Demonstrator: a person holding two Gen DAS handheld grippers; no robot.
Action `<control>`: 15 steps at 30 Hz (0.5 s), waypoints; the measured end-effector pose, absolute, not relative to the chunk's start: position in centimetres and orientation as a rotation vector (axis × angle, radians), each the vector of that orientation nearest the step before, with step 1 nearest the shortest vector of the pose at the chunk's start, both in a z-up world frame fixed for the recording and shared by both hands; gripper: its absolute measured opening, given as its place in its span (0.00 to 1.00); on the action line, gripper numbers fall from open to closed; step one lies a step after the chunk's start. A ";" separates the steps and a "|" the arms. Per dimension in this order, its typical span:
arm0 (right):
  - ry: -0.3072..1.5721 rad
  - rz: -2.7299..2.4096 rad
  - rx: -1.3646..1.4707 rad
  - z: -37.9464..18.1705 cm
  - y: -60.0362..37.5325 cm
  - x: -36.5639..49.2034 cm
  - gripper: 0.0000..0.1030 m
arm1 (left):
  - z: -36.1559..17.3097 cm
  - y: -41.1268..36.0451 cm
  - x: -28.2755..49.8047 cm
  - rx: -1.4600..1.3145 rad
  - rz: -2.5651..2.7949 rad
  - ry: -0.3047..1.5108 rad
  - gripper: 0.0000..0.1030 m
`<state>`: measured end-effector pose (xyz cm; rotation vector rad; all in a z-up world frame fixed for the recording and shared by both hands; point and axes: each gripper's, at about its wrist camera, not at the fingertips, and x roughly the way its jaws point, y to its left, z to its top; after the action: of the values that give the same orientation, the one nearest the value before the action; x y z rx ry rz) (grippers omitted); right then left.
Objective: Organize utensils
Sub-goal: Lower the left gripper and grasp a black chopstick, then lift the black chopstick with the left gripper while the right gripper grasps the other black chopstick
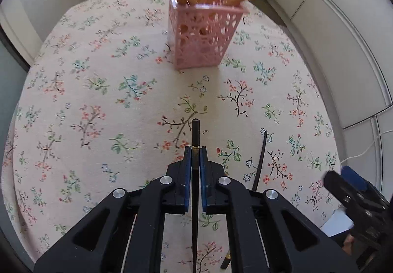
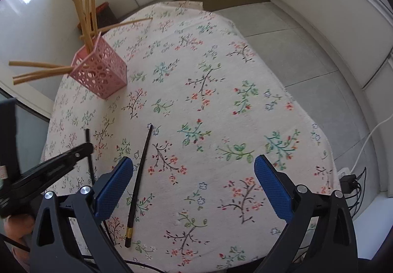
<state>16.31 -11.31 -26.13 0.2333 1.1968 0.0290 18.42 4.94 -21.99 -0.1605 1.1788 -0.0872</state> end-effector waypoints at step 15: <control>1.296 -0.093 0.061 -30.9 -2.2 19.9 0.07 | -11.3 10.7 12.5 -0.148 0.018 0.817 0.06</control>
<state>19.85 -2.21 -30.91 0.0605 1.2964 -0.0934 12.53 10.70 -11.34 -0.1485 0.8168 0.0176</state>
